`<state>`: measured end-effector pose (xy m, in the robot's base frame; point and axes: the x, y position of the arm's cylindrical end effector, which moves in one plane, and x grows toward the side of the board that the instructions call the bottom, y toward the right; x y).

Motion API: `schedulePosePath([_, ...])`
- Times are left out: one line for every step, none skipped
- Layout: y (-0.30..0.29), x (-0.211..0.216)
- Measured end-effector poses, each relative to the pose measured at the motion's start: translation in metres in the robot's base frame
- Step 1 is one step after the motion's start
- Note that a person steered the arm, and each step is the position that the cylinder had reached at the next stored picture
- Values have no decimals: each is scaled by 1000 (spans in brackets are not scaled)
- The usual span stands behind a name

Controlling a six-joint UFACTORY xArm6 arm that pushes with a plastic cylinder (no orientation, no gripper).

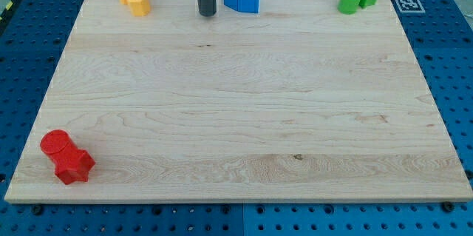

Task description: Nudge the yellow heart to the left

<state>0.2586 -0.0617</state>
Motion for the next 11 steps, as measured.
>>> schedulePosePath([-18, -22])
schedulePosePath([-44, -42])
schedulePosePath([-69, -66])
schedulePosePath([-76, -67])
schedulePosePath([-112, -66])
schedulePosePath([-139, -66])
schedulePosePath([-142, -67])
schedulePosePath([-143, -67])
schedulePosePath([-163, -64])
schedulePosePath([-181, -63])
schedulePosePath([-197, -59])
